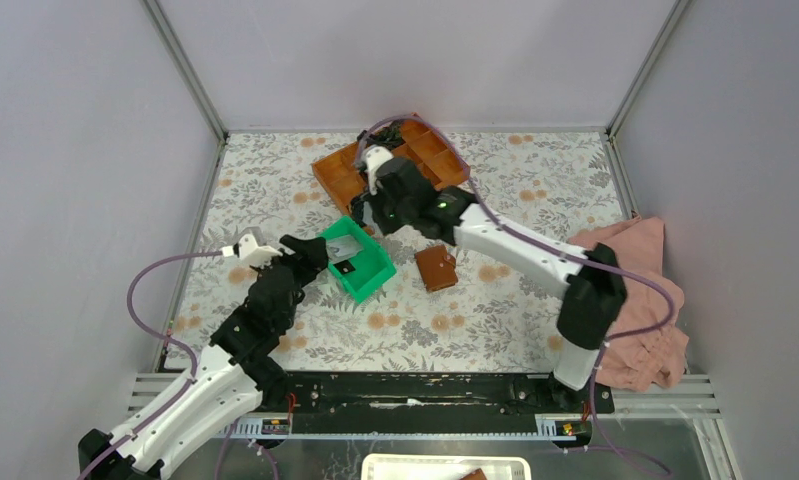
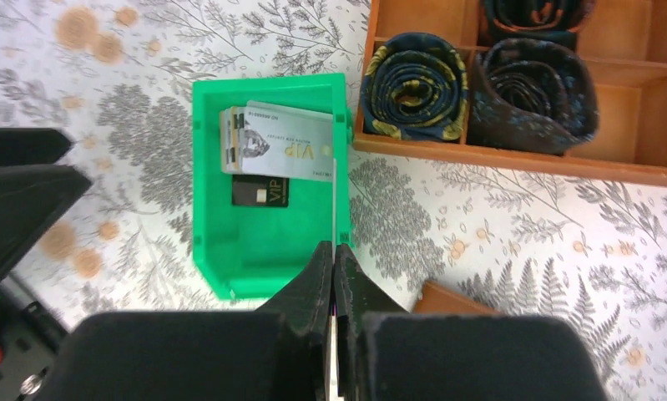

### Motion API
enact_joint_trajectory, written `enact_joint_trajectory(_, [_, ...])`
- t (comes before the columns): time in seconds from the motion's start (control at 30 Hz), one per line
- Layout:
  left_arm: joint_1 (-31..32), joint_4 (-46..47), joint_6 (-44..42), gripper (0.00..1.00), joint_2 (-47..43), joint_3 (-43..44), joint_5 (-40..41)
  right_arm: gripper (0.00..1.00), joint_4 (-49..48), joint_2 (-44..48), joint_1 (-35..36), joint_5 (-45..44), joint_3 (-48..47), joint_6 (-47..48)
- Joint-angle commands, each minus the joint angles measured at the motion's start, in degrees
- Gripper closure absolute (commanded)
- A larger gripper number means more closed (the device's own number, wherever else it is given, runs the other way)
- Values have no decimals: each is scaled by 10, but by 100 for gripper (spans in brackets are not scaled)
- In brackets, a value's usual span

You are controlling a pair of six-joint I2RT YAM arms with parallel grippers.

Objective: Put the credit cards into the card holder
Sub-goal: Pick up the credit card from the storage box.

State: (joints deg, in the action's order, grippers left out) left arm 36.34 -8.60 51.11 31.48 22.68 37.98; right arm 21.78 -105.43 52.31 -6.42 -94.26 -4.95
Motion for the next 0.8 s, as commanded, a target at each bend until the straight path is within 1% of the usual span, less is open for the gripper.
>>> enact_joint_trajectory(0.0, [2, 170, -104, 28, 5, -12, -110, 100, 2, 94, -38, 85, 65, -32])
enact_joint_trajectory(0.03, [2, 184, -112, 28, 8, -16, -123, 100, 2, 115, -46, 103, 84, -36])
enact_joint_trajectory(0.13, [2, 268, -139, 27, 24, -31, -201, 100, -6, 171, -64, 158, 145, -49])
enact_joint_trajectory(0.23, [2, 335, -163, 27, 52, -38, -292, 100, -16, 218, -79, 216, 202, -63])
enact_joint_trajectory(0.3, [2, 361, -172, 26, 79, -34, -355, 100, -21, 249, -86, 248, 237, -70])
enact_joint_trajectory(0.47, [3, 379, -179, 26, 142, -18, -481, 100, -44, 297, -93, 306, 308, -91])
enact_joint_trajectory(0.53, [2, 381, -182, 27, 162, -14, -522, 100, -56, 308, -96, 326, 323, -105])
enact_joint_trajectory(0.63, [3, 385, -186, 27, 177, -13, -565, 100, -77, 322, -101, 358, 344, -125])
enact_joint_trajectory(0.77, [1, 402, -186, 28, 187, -21, -601, 100, -102, 336, -109, 395, 369, -146])
